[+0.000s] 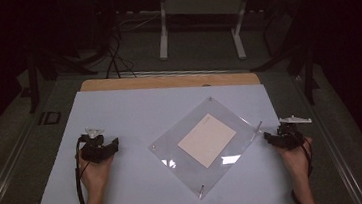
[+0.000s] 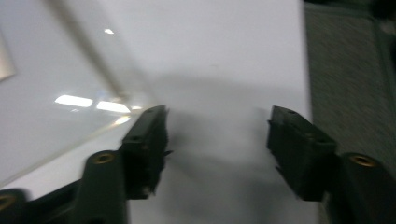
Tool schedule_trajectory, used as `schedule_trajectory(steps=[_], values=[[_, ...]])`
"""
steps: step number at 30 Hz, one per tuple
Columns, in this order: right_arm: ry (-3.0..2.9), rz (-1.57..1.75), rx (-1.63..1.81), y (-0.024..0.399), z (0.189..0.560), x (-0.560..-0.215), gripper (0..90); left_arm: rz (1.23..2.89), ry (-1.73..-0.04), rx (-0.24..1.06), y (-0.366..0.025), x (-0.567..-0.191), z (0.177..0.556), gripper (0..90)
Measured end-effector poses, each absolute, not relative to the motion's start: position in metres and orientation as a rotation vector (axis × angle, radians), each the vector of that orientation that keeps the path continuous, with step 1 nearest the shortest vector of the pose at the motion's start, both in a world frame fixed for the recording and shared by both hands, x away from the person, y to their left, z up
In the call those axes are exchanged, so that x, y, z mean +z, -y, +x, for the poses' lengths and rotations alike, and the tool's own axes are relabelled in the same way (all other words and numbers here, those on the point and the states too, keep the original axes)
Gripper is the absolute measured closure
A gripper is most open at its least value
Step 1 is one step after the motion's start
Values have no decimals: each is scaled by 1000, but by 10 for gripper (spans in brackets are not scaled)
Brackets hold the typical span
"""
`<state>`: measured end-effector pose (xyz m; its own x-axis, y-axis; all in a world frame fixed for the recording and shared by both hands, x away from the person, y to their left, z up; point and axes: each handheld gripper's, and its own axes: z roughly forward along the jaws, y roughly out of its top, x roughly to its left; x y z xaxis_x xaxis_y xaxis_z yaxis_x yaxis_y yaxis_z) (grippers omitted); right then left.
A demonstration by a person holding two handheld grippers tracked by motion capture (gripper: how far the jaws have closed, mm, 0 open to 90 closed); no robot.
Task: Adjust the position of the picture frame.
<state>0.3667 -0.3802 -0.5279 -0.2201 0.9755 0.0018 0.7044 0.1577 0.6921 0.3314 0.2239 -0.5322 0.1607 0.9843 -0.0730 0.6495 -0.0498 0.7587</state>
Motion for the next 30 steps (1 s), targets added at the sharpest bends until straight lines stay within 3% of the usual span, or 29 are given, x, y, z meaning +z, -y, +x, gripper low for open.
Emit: schedule_trajectory(steps=[11,22,27,30], values=[[-2061,1458,912,367,364,-518,452,1777,-1305,505,-204,-517,318,491],[-2014,1403,1005,355,375,-517,588,1890,-1073,479,-175,-507,306,502],[-2023,1385,1018,350,381,-521,667,1926,-1014,407,-163,-508,304,509],[-2017,1396,1023,347,384,-524,765,1938,-972,363,-154,-508,301,509]])
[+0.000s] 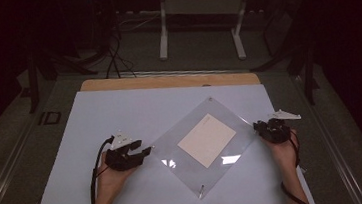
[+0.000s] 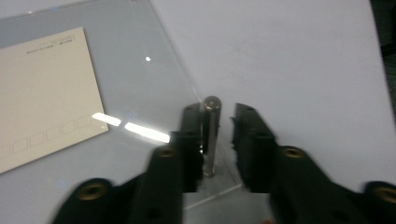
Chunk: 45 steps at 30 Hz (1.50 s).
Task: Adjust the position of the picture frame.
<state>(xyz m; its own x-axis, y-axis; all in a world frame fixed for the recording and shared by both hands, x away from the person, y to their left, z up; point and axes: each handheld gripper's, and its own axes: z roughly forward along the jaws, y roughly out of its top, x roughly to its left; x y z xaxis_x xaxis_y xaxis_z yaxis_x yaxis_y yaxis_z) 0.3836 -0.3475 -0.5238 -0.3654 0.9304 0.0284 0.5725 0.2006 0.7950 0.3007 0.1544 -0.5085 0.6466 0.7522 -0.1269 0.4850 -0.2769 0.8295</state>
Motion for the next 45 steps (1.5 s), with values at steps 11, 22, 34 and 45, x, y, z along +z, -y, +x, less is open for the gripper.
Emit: schedule_trajectory(steps=[11,22,34,45], values=[[-2002,1440,1051,342,393,-521,844,2041,-797,313,-124,-513,293,534],[-1969,1448,1059,333,418,-510,837,2070,-661,225,-99,-512,286,541],[-1946,1529,1061,331,428,-523,838,2147,-449,91,-51,-520,272,596],[-1950,1550,1004,323,442,-519,840,2156,-294,50,-4,-524,263,605]])
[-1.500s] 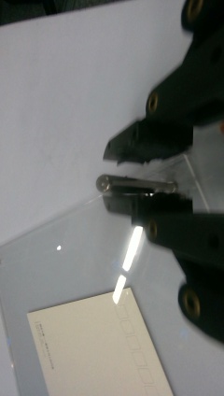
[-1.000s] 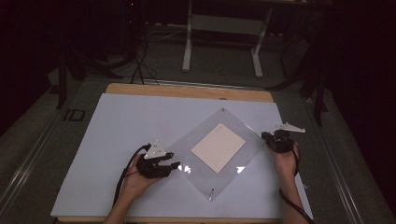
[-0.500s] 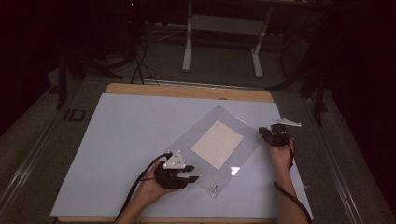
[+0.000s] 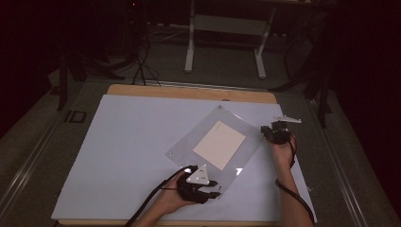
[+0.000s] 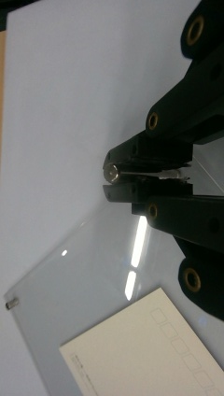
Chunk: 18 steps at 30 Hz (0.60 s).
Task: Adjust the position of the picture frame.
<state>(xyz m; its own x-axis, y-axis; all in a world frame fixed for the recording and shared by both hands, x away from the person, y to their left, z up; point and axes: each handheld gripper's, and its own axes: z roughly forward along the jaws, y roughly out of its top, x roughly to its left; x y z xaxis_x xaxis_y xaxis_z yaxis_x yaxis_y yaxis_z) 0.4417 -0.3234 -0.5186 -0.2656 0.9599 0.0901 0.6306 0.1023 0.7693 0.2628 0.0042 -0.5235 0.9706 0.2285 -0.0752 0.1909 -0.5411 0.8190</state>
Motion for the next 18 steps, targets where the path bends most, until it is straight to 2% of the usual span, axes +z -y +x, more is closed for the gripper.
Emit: schedule_trajectory(steps=[3,7,12,18], values=[[-1942,1566,1023,324,442,-520,838,2180,-260,73,7,-526,264,657],[-1942,1573,1017,323,444,-518,836,2208,-208,165,16,-525,263,822],[-1920,1619,1022,319,452,-516,833,2242,-163,326,23,-519,254,833],[-1941,1587,1093,300,461,-511,828,2275,-154,390,20,-512,243,829]])
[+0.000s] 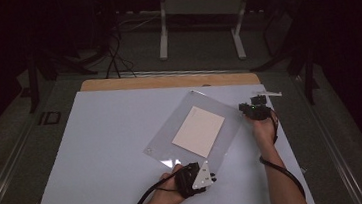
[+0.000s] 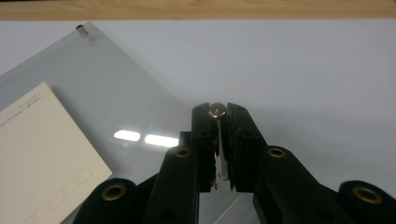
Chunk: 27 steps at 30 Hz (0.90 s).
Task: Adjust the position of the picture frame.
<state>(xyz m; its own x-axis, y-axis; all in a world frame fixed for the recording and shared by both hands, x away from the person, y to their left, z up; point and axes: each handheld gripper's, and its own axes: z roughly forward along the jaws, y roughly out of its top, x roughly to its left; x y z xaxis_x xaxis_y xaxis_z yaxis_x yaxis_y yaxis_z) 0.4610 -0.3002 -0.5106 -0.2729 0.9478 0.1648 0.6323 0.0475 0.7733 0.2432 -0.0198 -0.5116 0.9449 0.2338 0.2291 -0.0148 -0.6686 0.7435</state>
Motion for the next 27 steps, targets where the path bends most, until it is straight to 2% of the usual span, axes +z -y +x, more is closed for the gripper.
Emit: schedule_trajectory(steps=[8,9,13,20,24,27], values=[[-2000,1567,1168,243,481,-502,823,2281,-152,417,8,-502,234,829],[-2028,1532,1175,217,487,-497,823,2276,-155,411,4,-502,233,829],[-2090,1472,1168,184,494,-494,822,2286,-148,404,4,-504,231,829],[-2261,1290,1211,102,498,-489,806,2293,-141,388,10,-502,233,831],[-2365,1226,1176,78,498,-501,815,2300,-134,313,17,-511,242,829],[-2407,1219,1127,77,499,-516,819,2270,-145,277,16,-520,245,826]])
